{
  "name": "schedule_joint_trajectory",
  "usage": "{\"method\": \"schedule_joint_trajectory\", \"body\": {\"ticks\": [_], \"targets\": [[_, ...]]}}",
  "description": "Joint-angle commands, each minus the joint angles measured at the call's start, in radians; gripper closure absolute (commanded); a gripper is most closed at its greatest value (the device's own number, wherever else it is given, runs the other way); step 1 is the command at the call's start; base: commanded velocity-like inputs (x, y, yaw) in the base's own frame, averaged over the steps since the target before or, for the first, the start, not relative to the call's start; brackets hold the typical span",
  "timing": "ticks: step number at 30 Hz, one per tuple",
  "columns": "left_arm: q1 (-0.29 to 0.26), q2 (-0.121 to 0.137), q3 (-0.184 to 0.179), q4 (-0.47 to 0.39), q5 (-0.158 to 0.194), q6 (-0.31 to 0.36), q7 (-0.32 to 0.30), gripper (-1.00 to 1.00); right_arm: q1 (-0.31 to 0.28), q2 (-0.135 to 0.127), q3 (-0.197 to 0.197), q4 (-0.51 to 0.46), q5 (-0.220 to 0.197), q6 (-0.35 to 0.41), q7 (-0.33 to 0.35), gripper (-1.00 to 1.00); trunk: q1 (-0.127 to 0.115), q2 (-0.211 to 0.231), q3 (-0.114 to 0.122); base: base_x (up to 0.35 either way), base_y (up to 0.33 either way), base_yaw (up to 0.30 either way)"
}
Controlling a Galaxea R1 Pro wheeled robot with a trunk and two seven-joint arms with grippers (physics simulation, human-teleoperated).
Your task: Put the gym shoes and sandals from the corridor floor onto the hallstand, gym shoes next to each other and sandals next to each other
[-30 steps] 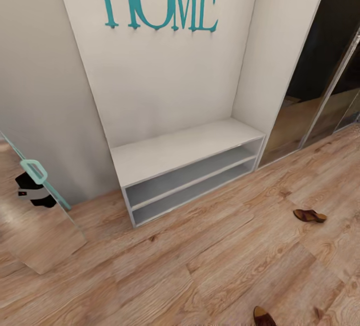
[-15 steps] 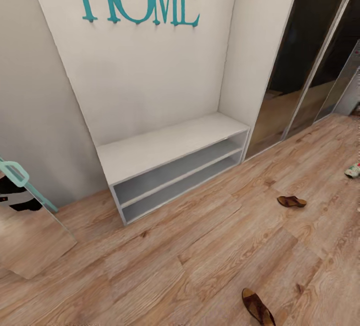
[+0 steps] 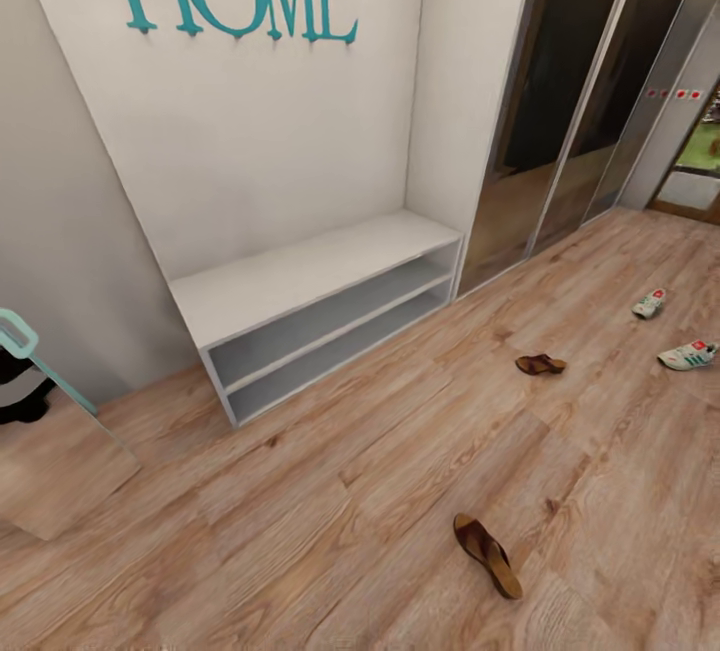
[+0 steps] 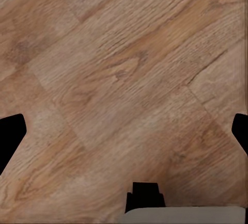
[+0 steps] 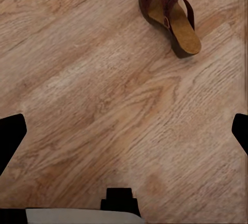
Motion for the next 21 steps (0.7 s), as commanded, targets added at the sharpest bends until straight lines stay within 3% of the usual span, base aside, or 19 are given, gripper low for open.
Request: {"method": "schedule_joint_trajectory", "body": {"ticks": [1,9,21], "targets": [[0.0,0.0,0.001,0.001,0.001,-0.003,0.001,-1.0,-0.001,0.0,-0.001,0.001,0.0,-0.003,0.0,-1.0,-0.001,0.0,-0.002,-0.335,0.0,-0.166],[0.0,0.0,0.001,0.001,0.0,-0.003,0.001,-1.0,-0.001,0.0,-0.001,0.001,0.0,-0.003,0.0,-1.0,-0.001,0.0,-0.014,-0.32,-0.054,-0.16],[0.0,0.001,0.001,0.001,0.0,-0.003,0.001,-1.0,-0.001,0.0,-0.001,0.001,0.0,-0.003,0.0,-1.0,-0.001,0.0,-0.031,-0.252,-0.186,-0.144]]}}
